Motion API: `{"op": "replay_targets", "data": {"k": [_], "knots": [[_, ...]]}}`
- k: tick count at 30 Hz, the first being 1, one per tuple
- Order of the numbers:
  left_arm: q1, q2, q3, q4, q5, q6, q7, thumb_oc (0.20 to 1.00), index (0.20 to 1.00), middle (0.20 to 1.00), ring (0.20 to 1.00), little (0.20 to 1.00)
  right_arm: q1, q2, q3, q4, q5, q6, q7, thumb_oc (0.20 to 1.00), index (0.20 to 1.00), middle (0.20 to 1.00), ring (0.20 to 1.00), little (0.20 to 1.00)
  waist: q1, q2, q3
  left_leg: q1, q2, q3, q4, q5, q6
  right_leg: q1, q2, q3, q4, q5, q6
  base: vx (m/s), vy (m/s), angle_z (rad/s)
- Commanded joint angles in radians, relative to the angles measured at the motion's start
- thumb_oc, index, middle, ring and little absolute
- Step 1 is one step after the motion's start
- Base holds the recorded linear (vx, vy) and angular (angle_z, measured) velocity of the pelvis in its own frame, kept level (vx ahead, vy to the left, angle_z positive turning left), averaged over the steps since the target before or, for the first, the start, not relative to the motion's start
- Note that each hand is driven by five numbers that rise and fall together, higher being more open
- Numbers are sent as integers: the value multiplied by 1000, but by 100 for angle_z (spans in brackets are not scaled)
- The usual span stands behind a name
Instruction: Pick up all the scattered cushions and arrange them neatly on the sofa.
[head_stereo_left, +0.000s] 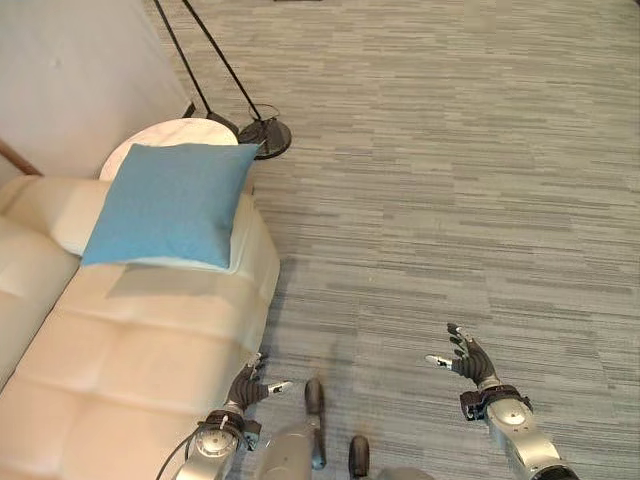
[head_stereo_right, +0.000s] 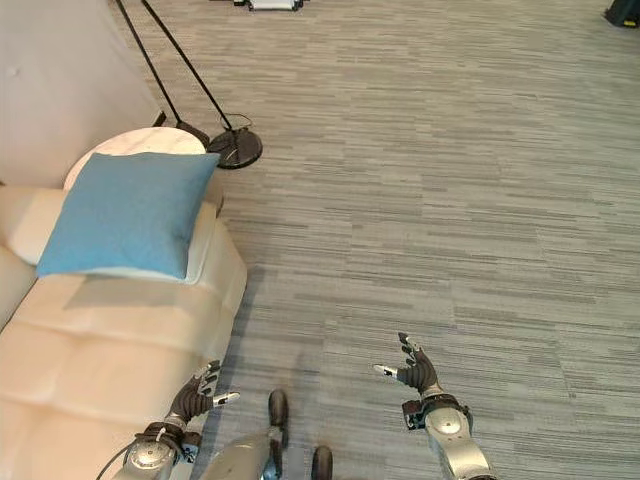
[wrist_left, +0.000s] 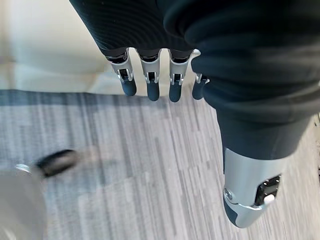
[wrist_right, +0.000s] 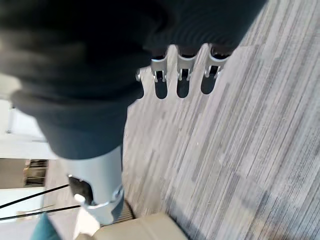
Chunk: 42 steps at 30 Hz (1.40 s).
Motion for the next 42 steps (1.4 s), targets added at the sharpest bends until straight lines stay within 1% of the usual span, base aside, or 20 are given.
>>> {"op": "replay_targets", "data": {"k": [1,6,7,8,10,11,14,15,17,19,22,25,27,30,31,33,34,35,39,42], "knots": [[1,14,13,-32,15,-32,17,1000,1000,1000,1000,1000,46,-25,-23,-63,-6,-34,-5,1000,1000,1000,1000,1000,32,9,-42,24,38,38,-65,78,-38,-6,-72,14,128,-95,73,648,171,-22],[12,23,35,-14,17,-24,20,1000,1000,1000,1000,1000,70,-14,-32,-72,-20,-23,10,1000,1000,1000,1000,1000,63,-23,-85,8,44,118,-58,112,-6,91,-91,48,198,-106,101,542,162,-23],[19,22,42,-7,17,-22,22,1000,1000,1000,1000,1000,69,-12,-29,-66,-28,-21,12,1000,1000,1000,1000,1000,70,-39,-91,-2,24,110,-20,102,8,79,-114,48,256,-37,128,571,195,9],[19,22,42,-7,17,-22,22,1000,1000,1000,1000,1000,68,-12,-29,-66,-28,-21,12,1000,1000,1000,1000,1000,72,-36,-94,-6,29,111,-18,103,8,75,-110,51,255,-34,127,280,137,23],[16,27,47,1,8,-19,28,1000,1000,1000,1000,1000,62,4,-29,-60,-30,-23,17,1000,1000,1000,1000,1000,67,-58,-78,16,9,96,32,62,34,-3,-151,51,468,149,206,356,193,4],[19,32,62,3,-11,-21,32,1000,1000,1000,1000,1000,53,16,-25,-58,-28,-26,12,1000,1000,1000,1000,1000,63,-46,-69,67,12,81,48,16,56,-76,-175,37,601,222,218,368,194,-2],[20,33,63,5,-20,-22,35,1000,1000,1000,1000,1000,47,21,-19,-61,-32,-30,7,1000,1000,1000,1000,1000,46,-15,-54,163,8,36,22,-20,71,-194,-158,17,675,157,161,442,166,31],[30,34,64,0,-32,-29,31,1000,1000,1000,1000,1000,49,17,-19,-64,-31,-33,6,1000,1000,1000,1000,1000,27,-1,-44,227,-1,-7,8,-42,69,-242,-171,-38,606,76,142,574,106,66],[39,36,60,-1,-46,-30,31,1000,1000,1000,1000,1000,51,13,-19,-65,-28,-36,4,1000,1000,1000,1000,1000,11,12,-34,275,-10,-65,-1,-61,60,-307,-154,-63,510,18,120,418,19,104],[39,32,58,-2,-49,-28,28,1000,1000,1000,1000,1000,51,9,-19,-66,-27,-33,3,1000,1000,1000,1000,1000,2,13,-29,293,-18,-94,-2,-68,56,-314,-143,-55,452,16,125,270,-16,91],[18,17,50,23,-50,-33,27,1000,1000,1000,1000,1000,51,-2,-14,-47,-27,-33,-1,1000,1000,1000,1000,1000,-24,-1,-2,344,-63,-218,-3,-97,41,-365,-66,67,266,40,139,336,-62,150],[0,7,19,45,-47,-37,11,1000,1000,1000,1000,1000,73,-6,-26,-31,-18,-36,0,1000,1000,1000,1000,1000,-33,-20,-1,364,-107,-345,35,-133,25,-344,-91,76,192,73,139,239,-132,179],[-5,2,16,56,-50,-37,9,1000,1000,1000,1000,1000,75,-8,-29,-23,-18,-39,0,1000,1000,1000,1000,1000,-38,-20,-7,358,-108,-363,57,-132,13,-327,-102,58,172,80,134,182,-129,194],[-7,-7,7,76,-69,-40,6,1000,1000,1000,1000,1000,69,-18,-21,-12,-18,-41,1,1000,1000,1000,1000,1000,-35,-19,-13,308,-82,-319,174,-134,-30,-269,-130,-1,141,75,116,172,-129,90],[-11,-11,11,93,-76,-40,9,1000,1000,1000,1000,1000,58,-25,-16,-11,-13,-42,0,1000,1000,1000,1000,1000,-32,-20,-6,247,-40,-218,256,-134,-41,-230,-140,-36,134,52,101,93,-87,107],[-11,-10,11,93,-76,-40,9,1000,1000,1000,1000,1000,58,-25,-16,-11,-13,-42,0,1000,1000,1000,1000,1000,-34,-22,-10,243,-43,-219,253,-130,-40,-234,-142,-38,133,54,102,106,-65,95],[-16,-9,13,115,-73,-35,12,1000,1000,1000,1000,1000,57,-29,-22,-16,4,-48,-2,1000,1000,1000,1000,1000,-36,-24,-18,198,40,-30,207,-155,-18,-180,-157,-114,119,6,91,308,-82,157],[-22,-2,21,129,-68,-35,14,1000,1000,1000,1000,1000,63,-24,-29,-14,9,-44,-3,1000,1000,1000,1000,1000,-40,-24,-34,160,52,53,140,-108,-19,-162,-152,-143,106,-7,90,309,-82,164],[-14,1,35,123,-65,-32,14,1000,1000,1000,1000,1000,59,-23,-28,13,5,-36,-8,1000,1000,1000,1000,1000,-26,-21,-44,110,77,128,78,-53,-47,-99,-136,-163,91,-50,95,301,57,59],[6,-2,55,134,-65,-29,17,1000,1000,1000,1000,1000,60,-19,-23,10,-8,-31,-1,1000,1000,1000,1000,1000,-16,-21,-53,140,67,108,45,-38,-26,-88,-135,-163,112,-51,95,189,99,91]]}}
